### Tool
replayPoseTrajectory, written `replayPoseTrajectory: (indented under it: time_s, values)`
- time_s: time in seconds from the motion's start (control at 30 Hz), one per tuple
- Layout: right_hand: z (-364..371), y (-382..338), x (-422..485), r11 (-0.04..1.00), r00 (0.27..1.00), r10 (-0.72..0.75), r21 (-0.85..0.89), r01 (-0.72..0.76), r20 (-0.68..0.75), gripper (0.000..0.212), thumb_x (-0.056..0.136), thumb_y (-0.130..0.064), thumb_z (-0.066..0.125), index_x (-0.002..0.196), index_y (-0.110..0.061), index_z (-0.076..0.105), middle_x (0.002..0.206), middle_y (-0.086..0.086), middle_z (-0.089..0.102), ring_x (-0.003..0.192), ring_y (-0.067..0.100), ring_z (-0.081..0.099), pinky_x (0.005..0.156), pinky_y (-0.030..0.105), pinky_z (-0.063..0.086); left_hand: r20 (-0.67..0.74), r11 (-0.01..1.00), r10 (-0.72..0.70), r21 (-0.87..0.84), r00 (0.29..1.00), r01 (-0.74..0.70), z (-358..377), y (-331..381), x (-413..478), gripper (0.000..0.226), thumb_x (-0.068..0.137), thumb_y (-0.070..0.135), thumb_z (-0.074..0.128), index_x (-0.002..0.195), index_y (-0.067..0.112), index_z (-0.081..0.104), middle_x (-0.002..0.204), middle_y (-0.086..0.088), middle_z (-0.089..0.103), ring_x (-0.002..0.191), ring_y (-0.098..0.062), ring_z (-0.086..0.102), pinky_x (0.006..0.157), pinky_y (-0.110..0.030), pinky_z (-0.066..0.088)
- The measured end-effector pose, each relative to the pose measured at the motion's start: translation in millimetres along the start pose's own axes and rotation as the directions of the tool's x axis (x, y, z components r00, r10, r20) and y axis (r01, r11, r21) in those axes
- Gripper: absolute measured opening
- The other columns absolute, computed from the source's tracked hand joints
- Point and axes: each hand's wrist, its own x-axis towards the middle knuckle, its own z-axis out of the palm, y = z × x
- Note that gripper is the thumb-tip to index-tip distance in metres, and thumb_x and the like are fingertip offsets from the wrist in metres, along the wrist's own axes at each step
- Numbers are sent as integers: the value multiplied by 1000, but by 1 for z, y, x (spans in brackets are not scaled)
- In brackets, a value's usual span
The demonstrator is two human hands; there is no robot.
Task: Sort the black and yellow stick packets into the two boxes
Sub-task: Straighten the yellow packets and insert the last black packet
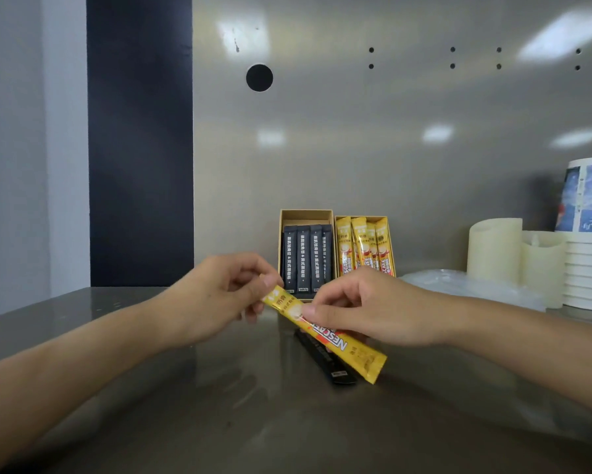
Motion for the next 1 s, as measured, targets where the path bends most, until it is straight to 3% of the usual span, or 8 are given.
replayPoseTrajectory:
  time_s: [0.17, 0.27, 0.33, 0.43, 0.5, 0.7, 0.8, 1.0]
  values:
    - [-3, 7, 5, 995, 1000, 7, 102, -6, -7, 32, 94, -45, 61, 93, -16, 74, 70, -9, 65, 64, 8, 57, 58, 22, 44, -134, 999, -7, -37, 991, 2, 0, 5, 1, 17, 103, 23, 50, 107, 14, 64, 70, -1, 71, 60, -10, 64, 59, -23, 50]
    - [-12, 13, 7, 998, 991, 6, 69, 3, -132, 28, 95, -43, 59, 87, -19, 71, 64, -12, 63, 57, 3, 55, 55, 16, 44, -146, 999, -34, 5, 989, 35, -2, 5, 1, 19, 105, 29, 43, 109, 22, 60, 80, 2, 73, 64, -11, 66, 65, -32, 50]
    - [-21, 22, 6, 998, 973, 38, 59, -26, -226, 27, 97, -41, 58, 86, -19, 69, 64, -12, 63, 54, 3, 54, 53, 13, 42, -120, 998, -38, 53, 992, 45, -3, 3, 0, 17, 104, 31, 46, 110, 25, 61, 84, 4, 73, 67, -12, 68, 67, -28, 51]
    - [-35, 33, 5, 996, 936, 79, 66, -60, -343, 24, 100, -38, 56, 87, -20, 66, 65, -7, 65, 56, 8, 57, 50, 15, 42, -72, 993, -39, 104, 997, 47, 0, 3, -2, 15, 102, 33, 51, 108, 29, 63, 90, 4, 73, 72, -11, 70, 67, -20, 51]
    - [-42, 40, 6, 995, 904, 95, 41, -86, -416, 24, 102, -35, 55, 92, -16, 65, 66, -2, 67, 57, 10, 59, 50, 19, 43, -59, 992, -43, 113, 997, 49, 2, 4, -2, 13, 101, 33, 52, 107, 30, 64, 90, 7, 73, 72, -10, 70, 68, -24, 54]
    - [-70, 65, 6, 990, 770, 139, 60, -130, -622, 20, 100, -33, 60, 88, -17, 63, 81, 5, 74, 72, 18, 72, 67, 36, 57, -58, 991, -31, 130, 998, 38, 1, 5, -2, 12, 99, 32, 55, 101, 32, 67, 85, 9, 73, 71, -7, 69, 71, -26, 55]
    - [-77, 74, 7, 983, 749, 175, 74, -167, -639, 17, 98, -28, 64, 89, -14, 66, 88, 9, 73, 72, 18, 73, 76, 43, 64, -53, 988, -37, 149, 998, 45, 2, 4, -2, 11, 99, 31, 57, 98, 32, 68, 84, 8, 73, 71, -7, 69, 76, -29, 58]
    - [-74, 89, 27, 933, 744, 240, -63, -354, -623, 13, 96, -25, 68, 94, -13, 66, 74, 2, 73, 66, 12, 71, 78, 38, 63, -11, 982, -51, 183, 999, 53, 4, 1, -4, 13, 100, 30, 58, 94, 31, 70, 84, 7, 74, 73, -5, 68, 71, -18, 55]
